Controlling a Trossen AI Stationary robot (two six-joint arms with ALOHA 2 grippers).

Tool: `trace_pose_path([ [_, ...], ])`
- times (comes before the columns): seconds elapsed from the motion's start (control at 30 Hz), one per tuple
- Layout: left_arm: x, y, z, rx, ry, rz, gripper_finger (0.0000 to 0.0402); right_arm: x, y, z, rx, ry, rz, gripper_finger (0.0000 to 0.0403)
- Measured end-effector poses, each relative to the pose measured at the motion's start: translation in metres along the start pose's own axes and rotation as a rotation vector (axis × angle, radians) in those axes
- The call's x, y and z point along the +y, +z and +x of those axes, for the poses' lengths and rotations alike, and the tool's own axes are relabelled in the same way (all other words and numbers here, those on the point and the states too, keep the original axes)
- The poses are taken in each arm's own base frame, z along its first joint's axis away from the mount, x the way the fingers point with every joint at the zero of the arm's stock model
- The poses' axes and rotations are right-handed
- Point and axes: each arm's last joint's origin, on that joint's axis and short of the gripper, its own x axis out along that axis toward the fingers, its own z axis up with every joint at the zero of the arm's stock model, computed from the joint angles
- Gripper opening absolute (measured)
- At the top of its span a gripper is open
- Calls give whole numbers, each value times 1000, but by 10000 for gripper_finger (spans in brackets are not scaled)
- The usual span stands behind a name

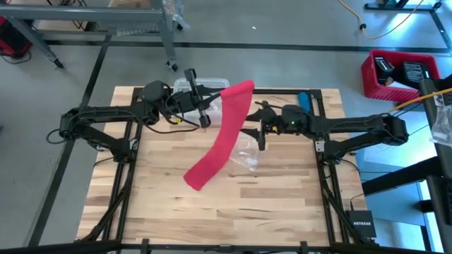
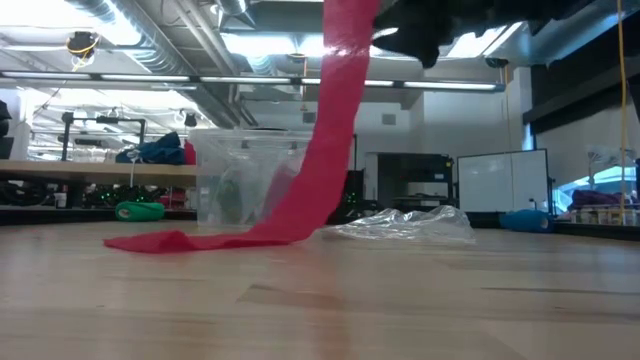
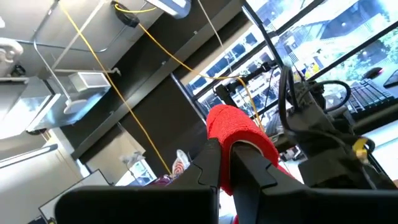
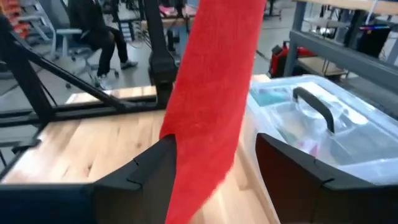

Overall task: Roll bandage
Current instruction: Roll the red bandage

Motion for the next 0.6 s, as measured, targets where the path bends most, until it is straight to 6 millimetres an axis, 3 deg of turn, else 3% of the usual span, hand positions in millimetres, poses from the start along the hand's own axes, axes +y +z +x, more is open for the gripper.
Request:
trace_pose_path([
  [0.37, 0, -3, 0, 42, 10, 20, 12, 1, 12, -24, 177, -9, 29, 222],
  [0.5, 0, -3, 0, 44, 9, 21, 12, 1, 16, -16, 92, -8, 52, 222],
  [0.6, 0, -3, 0, 42, 10, 16, 13, -2, 8, -2, 89, -79, 27, 222],
])
